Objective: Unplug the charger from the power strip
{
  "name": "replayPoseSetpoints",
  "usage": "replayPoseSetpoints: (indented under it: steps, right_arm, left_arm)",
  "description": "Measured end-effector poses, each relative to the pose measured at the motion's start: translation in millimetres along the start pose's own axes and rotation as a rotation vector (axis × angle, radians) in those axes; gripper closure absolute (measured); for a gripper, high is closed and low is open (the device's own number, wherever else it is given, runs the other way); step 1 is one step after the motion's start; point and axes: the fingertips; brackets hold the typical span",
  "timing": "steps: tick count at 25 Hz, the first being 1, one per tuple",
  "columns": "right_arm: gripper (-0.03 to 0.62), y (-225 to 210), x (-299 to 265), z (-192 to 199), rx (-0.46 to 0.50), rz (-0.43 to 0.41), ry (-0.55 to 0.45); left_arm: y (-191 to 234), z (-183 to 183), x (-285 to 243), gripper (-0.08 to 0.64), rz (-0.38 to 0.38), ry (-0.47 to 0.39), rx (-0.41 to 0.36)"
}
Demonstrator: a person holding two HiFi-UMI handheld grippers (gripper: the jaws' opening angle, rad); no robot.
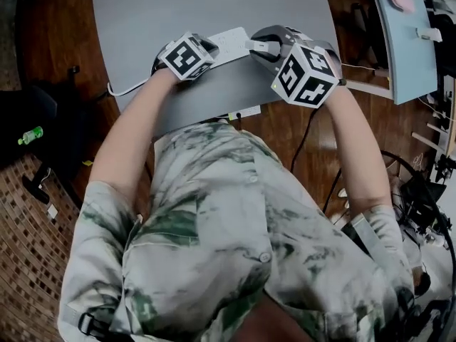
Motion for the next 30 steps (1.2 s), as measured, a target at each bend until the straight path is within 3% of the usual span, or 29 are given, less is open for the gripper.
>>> replayPoseSetpoints:
  steps: [6,11,14,17,20,24,30]
  right_arm:
    - [0.488,55.4,51.7,28.9,-0.131,0.11,-0.129]
    - [0.488,111.5,76.8,29.3,-0.283,0.161,-0.313]
    - [0.488,151.9,73.8,21.2,-0.301,0.178,-0.368]
    - [0.488,193.7,75.1,13.7,-0.295,0.22,-0.388]
    - [0.486,226.9,80.0,8.4,-0.34,0.245,-0.406]
    - [0.486,270.1,88.1,1.1,-0.385,0.267,-0.394]
    - [0.486,355.4,101.9,-55.6,-0.413,0.311,-0.427]
  left_arm:
    - [-17.8,-33.9,63.0,0.557,-0.194,-0.211,0.042]
    - [-92.6,-30.9,141.2,0.558,-0.305,-0.404,0.128]
    - [-152.3,-3.4,172.1,0.558,-0.319,-0.453,0.197]
    - [-207.9,22.9,187.2,0.558,-0.293,-0.452,0.213]
    - [-248.2,43.0,199.9,0.558,-0.288,-0.451,0.191]
    - [-289.8,70.6,220.6,0.558,-0.352,-0.465,0.148]
    - [-353.2,119.0,277.7,0.558,-0.322,-0.588,0.102]
Point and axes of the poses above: the fingertips, and each gripper's own axes: x backward along the fingers, y to its left, z out of its underside, and after that the axes turned 5 degrees about -x, right-handed
